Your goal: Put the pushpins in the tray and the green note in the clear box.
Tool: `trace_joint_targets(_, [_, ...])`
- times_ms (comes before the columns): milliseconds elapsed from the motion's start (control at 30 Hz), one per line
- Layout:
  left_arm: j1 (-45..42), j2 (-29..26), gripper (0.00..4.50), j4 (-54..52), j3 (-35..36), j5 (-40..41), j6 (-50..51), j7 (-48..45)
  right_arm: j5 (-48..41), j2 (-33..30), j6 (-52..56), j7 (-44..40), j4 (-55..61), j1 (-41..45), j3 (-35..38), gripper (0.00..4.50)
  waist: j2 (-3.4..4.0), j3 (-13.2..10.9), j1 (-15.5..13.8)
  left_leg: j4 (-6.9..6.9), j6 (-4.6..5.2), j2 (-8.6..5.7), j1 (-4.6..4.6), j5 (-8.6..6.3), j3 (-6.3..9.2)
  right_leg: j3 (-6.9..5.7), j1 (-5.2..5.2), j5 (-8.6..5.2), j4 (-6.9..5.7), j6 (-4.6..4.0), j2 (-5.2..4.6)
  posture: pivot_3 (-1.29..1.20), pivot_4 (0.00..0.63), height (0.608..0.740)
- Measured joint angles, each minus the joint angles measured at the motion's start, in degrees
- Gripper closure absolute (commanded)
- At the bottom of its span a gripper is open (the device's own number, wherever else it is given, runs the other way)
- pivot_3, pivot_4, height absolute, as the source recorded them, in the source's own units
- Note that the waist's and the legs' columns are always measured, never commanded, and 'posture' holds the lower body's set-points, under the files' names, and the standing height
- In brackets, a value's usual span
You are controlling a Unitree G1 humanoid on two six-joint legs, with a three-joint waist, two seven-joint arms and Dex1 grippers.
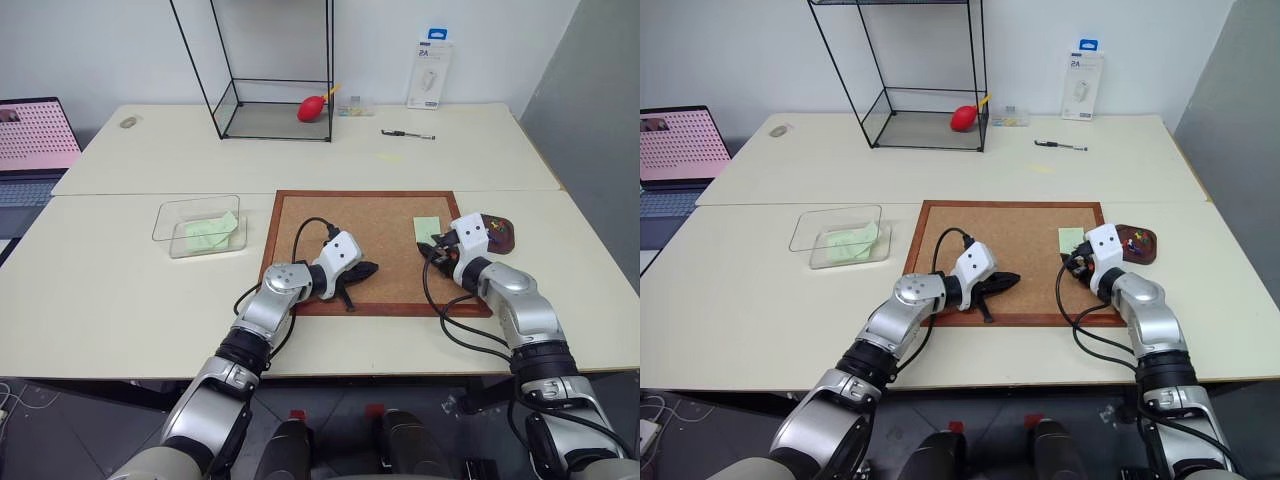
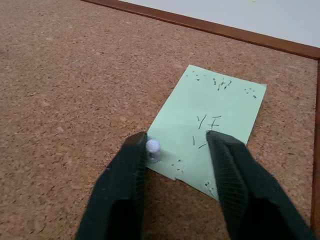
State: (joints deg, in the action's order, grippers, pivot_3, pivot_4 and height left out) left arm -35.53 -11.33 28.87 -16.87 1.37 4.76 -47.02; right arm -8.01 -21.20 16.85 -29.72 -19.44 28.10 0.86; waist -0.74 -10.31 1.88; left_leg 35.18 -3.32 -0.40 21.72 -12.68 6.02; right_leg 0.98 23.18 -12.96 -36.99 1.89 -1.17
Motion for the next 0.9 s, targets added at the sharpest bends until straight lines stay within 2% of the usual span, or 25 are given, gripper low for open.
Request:
trace_joint_targets(200, [0.0, 0.0, 4.50, -0.1, -0.1, 0.0, 0.0, 0.1, -0.2, 0.1, -0.3, -1.1, 0.0, 0.0, -0.6, 4.46, 0.00, 0.0, 0.0, 0.00, 0.00, -0.01, 0.01, 0.00, 0.00, 0.00, 0.00, 0.00, 0.01, 0.00, -0.01, 0.00, 0.150, 0.740])
trace_joint_targets(467, [0.0, 0.0, 4.50, -0.3, -0.3, 0.0, 0.0, 0.1, -0.4, -0.6, -0.1, -2.0, 1.8, -0.8, -0.5, 4.46, 0.00, 0.0, 0.0, 0.00, 0.00, -0.01, 0.03, 0.00, 0.01, -0.01, 0.01, 0.00, 0.02, 0.00, -0.01, 0.00, 0.150, 0.740])
trace_joint_targets(900, [-0.1, 1.1, 4.50, -0.1, 1.9, 1.3, 2.0, 0.4, 0.3, -7.1, -3.6, -7.9, 12.6, -2.1, -1.3, 4.46, -0.01, 0.0, 0.0, 0.00, 0.00, -0.01, 0.03, 0.00, 0.00, -0.01, 0.02, 0.00, 0.02, 0.01, -0.01, 0.00, 0.150, 0.740])
